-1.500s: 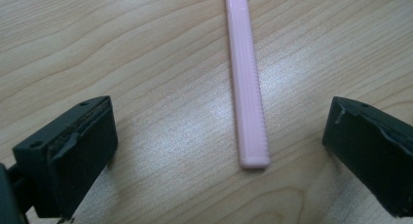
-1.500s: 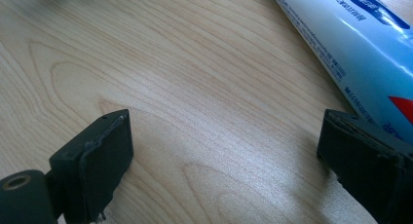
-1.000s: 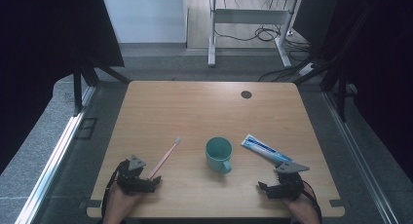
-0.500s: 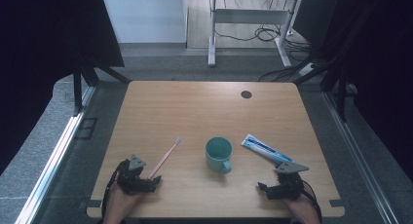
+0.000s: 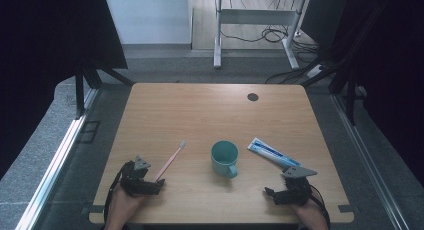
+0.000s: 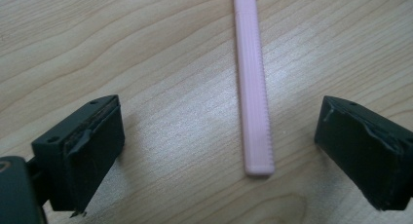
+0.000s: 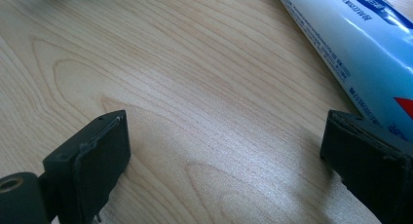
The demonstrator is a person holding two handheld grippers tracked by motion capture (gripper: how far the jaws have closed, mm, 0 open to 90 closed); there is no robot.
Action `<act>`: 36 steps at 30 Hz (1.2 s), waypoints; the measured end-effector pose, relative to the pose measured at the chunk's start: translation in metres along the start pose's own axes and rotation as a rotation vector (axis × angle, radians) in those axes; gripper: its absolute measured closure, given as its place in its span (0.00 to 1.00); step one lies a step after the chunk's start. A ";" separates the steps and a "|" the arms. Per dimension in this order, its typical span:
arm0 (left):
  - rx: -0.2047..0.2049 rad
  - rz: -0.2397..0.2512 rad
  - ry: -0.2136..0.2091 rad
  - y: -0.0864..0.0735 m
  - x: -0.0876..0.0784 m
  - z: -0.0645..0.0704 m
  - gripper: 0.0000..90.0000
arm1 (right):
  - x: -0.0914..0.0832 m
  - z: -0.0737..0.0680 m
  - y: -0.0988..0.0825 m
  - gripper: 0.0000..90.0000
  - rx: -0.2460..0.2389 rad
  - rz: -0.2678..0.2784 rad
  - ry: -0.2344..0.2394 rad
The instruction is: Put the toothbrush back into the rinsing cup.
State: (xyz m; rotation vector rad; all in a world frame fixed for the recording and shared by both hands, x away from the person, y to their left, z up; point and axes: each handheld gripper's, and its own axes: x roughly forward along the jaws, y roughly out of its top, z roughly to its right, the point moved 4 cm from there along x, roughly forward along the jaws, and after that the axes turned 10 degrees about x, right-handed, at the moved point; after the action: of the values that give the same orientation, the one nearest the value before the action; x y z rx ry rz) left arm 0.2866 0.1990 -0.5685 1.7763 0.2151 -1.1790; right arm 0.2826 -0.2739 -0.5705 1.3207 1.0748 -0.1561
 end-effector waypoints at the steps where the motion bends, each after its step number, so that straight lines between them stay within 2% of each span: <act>1: -0.003 0.001 -0.005 0.001 -0.001 0.000 0.06 | 0.000 0.000 0.000 0.04 0.000 0.000 0.000; 6: -0.010 -0.009 -0.028 0.007 -0.004 0.002 0.08 | 0.000 0.000 0.000 0.04 -0.001 0.000 0.000; 11: 0.002 -0.043 -0.059 0.011 -0.007 0.001 0.09 | 0.000 0.000 0.000 0.04 -0.001 0.000 -0.001; 18: 0.015 -0.088 -0.073 0.019 -0.012 -0.004 0.16 | 0.000 0.000 0.000 0.04 -0.001 0.000 0.000; 21: 0.029 -0.124 -0.081 0.023 -0.013 -0.005 0.16 | 0.000 0.000 0.000 0.04 -0.001 -0.001 0.000; 23: 0.031 -0.130 -0.082 0.024 -0.013 -0.006 0.17 | 0.000 0.000 0.000 0.04 -0.001 0.000 -0.001; 24: 0.037 -0.155 -0.091 0.026 -0.011 -0.007 0.17 | 0.000 0.000 0.000 0.04 -0.001 -0.001 0.000; 27: 0.041 -0.175 -0.096 0.027 -0.010 -0.008 0.18 | 0.000 0.000 0.000 0.04 -0.001 -0.001 0.000; 30: 0.057 -0.217 -0.108 0.030 -0.008 -0.010 0.19 | 0.000 0.000 0.000 0.04 -0.001 0.000 -0.001; 36: 0.050 -0.263 -0.123 0.037 -0.005 -0.015 0.22 | 0.000 0.000 0.000 0.04 0.001 0.000 -0.002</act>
State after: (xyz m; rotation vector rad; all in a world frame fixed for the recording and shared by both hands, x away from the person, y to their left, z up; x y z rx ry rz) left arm 0.3150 0.1927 -0.5406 1.7495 0.3570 -1.4872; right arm 0.2827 -0.2741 -0.5705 1.3214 1.0730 -0.1574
